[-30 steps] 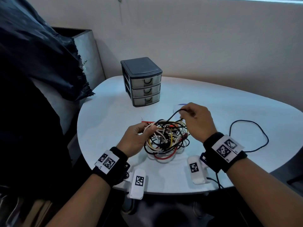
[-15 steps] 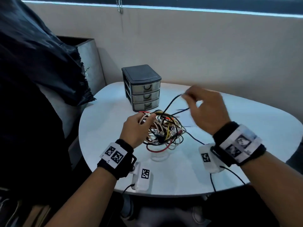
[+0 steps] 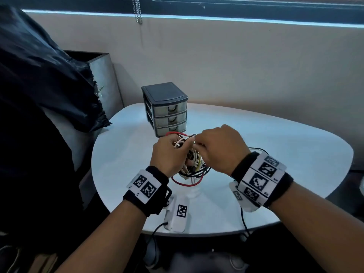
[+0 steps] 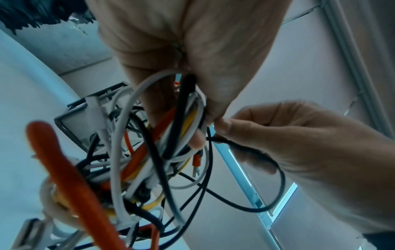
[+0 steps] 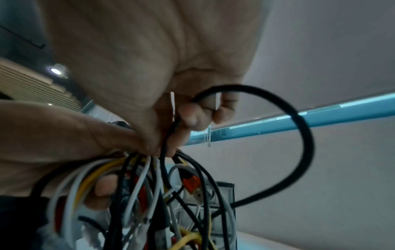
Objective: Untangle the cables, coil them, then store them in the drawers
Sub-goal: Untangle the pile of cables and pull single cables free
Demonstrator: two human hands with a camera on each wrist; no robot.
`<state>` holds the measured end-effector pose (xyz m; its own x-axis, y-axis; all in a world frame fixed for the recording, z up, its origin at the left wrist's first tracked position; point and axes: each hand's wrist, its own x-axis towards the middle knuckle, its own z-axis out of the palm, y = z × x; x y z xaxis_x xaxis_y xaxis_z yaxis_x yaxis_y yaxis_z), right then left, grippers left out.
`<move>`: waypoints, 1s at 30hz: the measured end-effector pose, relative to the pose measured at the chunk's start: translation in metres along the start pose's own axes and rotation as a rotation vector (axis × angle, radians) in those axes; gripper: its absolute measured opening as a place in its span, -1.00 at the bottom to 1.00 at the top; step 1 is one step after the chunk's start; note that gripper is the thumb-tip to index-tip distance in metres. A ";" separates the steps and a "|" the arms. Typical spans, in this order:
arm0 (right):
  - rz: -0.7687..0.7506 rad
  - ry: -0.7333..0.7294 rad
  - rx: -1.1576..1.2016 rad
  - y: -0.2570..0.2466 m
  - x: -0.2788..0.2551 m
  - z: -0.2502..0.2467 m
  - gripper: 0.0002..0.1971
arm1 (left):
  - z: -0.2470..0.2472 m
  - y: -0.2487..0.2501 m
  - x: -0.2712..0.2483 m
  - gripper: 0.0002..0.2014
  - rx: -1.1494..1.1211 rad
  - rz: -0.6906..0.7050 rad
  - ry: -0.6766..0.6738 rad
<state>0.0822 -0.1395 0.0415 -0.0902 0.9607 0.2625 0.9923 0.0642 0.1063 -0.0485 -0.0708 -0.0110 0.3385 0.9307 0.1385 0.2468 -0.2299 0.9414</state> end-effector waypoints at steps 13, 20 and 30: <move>0.092 0.409 0.468 0.052 -0.002 -0.050 -0.79 | -0.019 -0.013 0.010 -0.72 0.047 -0.126 0.065; 0.626 0.456 0.348 0.094 -0.021 -0.011 -0.66 | -0.020 0.003 0.013 -0.70 -0.026 -0.086 0.051; 0.009 0.078 -0.109 0.001 -0.012 0.020 -0.66 | -0.007 -0.006 -0.002 -0.65 0.105 -0.011 0.032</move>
<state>0.0862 -0.1456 0.0193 -0.0917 0.9368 0.3376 0.9784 0.0217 0.2055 -0.0570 -0.0694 -0.0151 0.3060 0.9418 0.1394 0.3447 -0.2461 0.9059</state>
